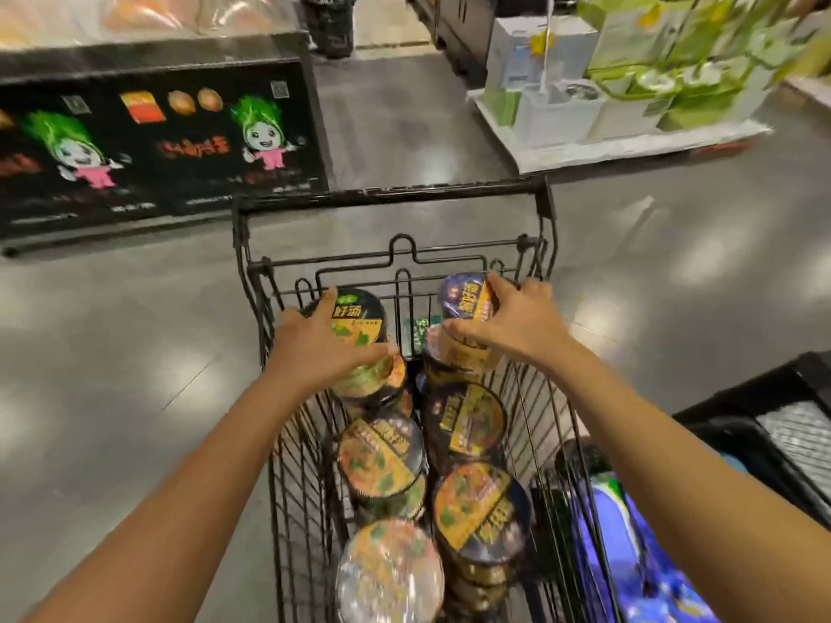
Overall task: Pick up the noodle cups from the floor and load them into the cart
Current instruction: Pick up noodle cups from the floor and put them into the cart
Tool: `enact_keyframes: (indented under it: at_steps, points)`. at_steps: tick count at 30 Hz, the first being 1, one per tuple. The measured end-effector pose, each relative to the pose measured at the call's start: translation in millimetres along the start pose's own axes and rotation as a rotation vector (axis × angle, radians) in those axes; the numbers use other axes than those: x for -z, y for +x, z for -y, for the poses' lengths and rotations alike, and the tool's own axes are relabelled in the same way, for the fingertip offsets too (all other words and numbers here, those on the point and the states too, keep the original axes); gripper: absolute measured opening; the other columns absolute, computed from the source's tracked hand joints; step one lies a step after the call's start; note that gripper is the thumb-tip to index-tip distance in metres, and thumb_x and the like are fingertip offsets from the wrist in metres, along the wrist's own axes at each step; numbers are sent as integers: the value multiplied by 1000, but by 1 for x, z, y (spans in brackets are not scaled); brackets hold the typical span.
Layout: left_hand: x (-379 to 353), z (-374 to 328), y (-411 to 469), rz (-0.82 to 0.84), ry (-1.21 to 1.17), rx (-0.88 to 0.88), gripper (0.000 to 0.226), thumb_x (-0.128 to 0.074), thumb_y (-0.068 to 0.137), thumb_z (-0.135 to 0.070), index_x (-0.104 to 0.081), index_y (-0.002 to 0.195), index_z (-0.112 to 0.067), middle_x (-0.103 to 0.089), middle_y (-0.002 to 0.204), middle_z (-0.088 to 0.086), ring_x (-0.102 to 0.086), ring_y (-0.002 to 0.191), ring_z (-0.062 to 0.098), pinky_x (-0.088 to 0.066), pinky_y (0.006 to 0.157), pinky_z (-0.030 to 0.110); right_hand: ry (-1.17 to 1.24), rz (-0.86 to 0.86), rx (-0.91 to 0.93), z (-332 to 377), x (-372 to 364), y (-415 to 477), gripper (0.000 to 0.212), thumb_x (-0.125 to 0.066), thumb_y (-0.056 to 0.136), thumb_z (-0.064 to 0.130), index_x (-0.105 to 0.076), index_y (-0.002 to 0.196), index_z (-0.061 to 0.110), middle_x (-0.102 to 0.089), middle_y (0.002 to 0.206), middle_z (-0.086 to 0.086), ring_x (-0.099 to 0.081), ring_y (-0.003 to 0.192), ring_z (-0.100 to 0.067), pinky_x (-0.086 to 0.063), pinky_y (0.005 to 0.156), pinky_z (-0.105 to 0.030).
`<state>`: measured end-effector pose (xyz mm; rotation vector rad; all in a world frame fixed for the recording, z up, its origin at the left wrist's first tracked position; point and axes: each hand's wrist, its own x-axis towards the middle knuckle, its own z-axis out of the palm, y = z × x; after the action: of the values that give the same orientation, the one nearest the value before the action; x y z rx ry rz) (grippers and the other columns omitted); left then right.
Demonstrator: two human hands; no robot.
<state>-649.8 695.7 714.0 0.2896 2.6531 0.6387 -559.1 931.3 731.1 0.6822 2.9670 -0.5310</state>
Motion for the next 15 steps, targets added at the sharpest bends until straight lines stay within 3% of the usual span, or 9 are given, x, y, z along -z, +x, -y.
enact_keyframes:
  at_steps: [2, 5, 10, 15]
  points:
    - [-8, -5, 21, 6, 32, 21, 122, -66, 54, -85, -13, 153, -35, -22, 150, 21, -30, 136, 42, -36, 109, 46, -19, 29, 7, -1, -15, 29, 90, -58, 73, 76, -44, 140, 17, -56, 114, -20, -44, 115, -36, -33, 97, -38]
    - [-19, -9, 42, 7, 68, 44, 123, -62, 55, -87, -11, 154, -35, -20, 151, 23, -29, 137, 43, -35, 109, 45, -101, 66, 18, -3, -37, 58, 108, -40, 62, 94, -40, 141, 21, -56, 116, -19, -44, 112, -35, -35, 92, -40]
    - [-41, -5, 54, 34, 140, 77, 126, -58, 53, -91, -10, 154, -34, -19, 153, 20, -25, 138, 43, -35, 109, 47, -170, 81, 22, -5, -59, 67, 121, -19, 54, 97, -40, 142, 16, -52, 121, -25, -43, 113, -36, -31, 92, -39]
    - [-40, -3, 56, -29, 189, 87, 125, -44, 51, -97, -13, 154, -33, -9, 159, 20, -16, 144, 43, -26, 112, 52, -120, -11, 21, -5, -61, 69, 120, -18, 50, 101, -49, 132, 19, -55, 115, -21, -45, 107, -33, -36, 90, -38]
